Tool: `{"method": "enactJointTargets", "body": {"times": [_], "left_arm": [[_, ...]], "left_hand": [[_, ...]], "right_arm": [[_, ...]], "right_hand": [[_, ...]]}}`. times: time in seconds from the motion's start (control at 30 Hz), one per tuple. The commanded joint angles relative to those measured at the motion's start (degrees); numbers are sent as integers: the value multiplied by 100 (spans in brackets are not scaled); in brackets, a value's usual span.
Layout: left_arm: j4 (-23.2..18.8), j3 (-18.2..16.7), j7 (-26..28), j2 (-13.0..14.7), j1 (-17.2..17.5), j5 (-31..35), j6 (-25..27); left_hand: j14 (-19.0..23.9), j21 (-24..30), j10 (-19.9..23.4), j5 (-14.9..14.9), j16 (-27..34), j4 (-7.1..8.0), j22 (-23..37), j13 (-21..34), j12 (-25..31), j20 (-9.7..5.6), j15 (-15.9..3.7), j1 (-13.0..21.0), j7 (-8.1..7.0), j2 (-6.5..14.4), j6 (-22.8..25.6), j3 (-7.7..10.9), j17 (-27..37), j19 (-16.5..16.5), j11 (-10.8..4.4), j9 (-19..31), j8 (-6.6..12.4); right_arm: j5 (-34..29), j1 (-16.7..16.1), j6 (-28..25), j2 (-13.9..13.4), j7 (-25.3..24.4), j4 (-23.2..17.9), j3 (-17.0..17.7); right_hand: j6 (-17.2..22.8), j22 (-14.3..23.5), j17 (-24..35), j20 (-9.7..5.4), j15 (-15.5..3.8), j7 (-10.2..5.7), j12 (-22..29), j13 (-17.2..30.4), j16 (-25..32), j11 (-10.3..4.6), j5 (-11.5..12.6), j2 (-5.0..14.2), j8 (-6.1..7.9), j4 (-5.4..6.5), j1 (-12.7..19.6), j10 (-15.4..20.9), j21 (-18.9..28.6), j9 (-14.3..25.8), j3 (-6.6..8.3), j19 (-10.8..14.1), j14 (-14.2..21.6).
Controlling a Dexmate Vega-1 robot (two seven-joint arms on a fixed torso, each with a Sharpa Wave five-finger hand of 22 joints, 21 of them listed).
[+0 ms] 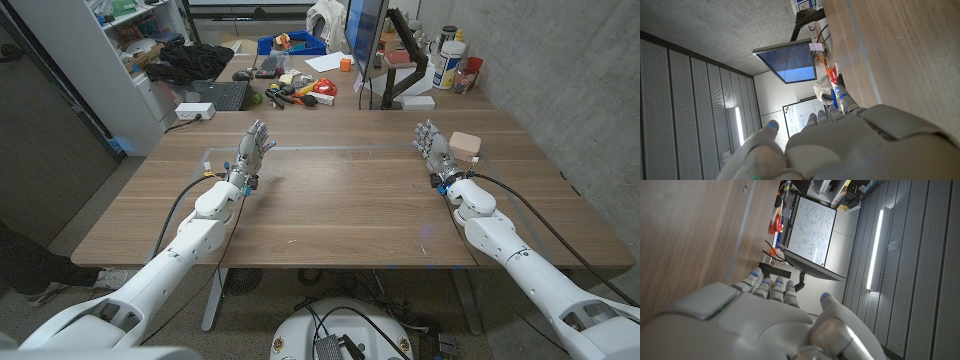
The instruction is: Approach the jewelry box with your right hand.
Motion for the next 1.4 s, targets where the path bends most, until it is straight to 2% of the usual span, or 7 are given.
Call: {"method": "enactJointTargets", "body": {"times": [0.03,0.37,0.5,0.63,0.77,1.4], "left_arm": [[54,-314,-187,-301,49,340,166],[48,-588,-291,-528,120,593,260],[33,-678,-347,-594,157,662,280],[-4,-763,-365,-629,205,736,333],[-32,-847,-383,-656,244,803,363],[-28,-1058,-505,-821,306,1037,361]], "left_hand": [[-755,55,-791,25,35,-5,8,28,43,-293,-64,-10,-20,696,-764,17,9,-1203,-29,23,34],[-768,50,-801,29,38,-17,6,27,46,-308,-79,-2,-52,675,-777,-9,9,-1214,-43,23,36],[-772,49,-801,31,41,-30,5,27,51,-329,-92,9,-100,662,-781,-23,9,-1213,-71,23,39],[-777,45,-802,32,41,-37,4,27,53,-328,-103,16,-121,655,-781,-30,8,-1222,-91,23,41],[-778,43,-802,33,43,-41,3,27,55,-325,-110,22,-125,650,-781,-37,8,-1225,-94,23,43],[-794,36,-810,42,49,-47,1,26,62,-323,-111,36,-142,641,-786,-79,6,-1237,-102,23,50]], "right_arm": [[-930,-186,-470,802,755,-15,1017],[-1507,-159,-700,1248,1168,11,1543],[-1658,-135,-777,1371,1272,18,1675],[-1848,-120,-758,1465,1315,27,1757],[-2107,-104,-729,1510,1276,-3,1785],[-3097,-89,-721,1533,921,-294,1799]], "right_hand": [[58,30,22,-518,-183,1,24,17,25,-50,35,337,37,-4,25,-20,38,28,34,-45,-40],[76,30,14,-511,-177,-2,39,17,25,-15,39,344,46,-25,48,10,33,28,38,-39,-34],[224,31,0,-460,-121,-15,167,22,87,19,40,343,93,-74,107,361,60,32,43,99,214],[280,33,-11,-453,-117,-19,194,24,74,37,41,346,103,-108,155,463,65,34,60,136,254],[291,34,-11,-459,-118,-28,161,25,56,-16,39,350,101,-121,174,400,59,34,65,137,238],[315,35,-11,-486,-146,-83,129,26,24,-2,37,394,93,-164,252,359,28,36,106,105,197]]}}
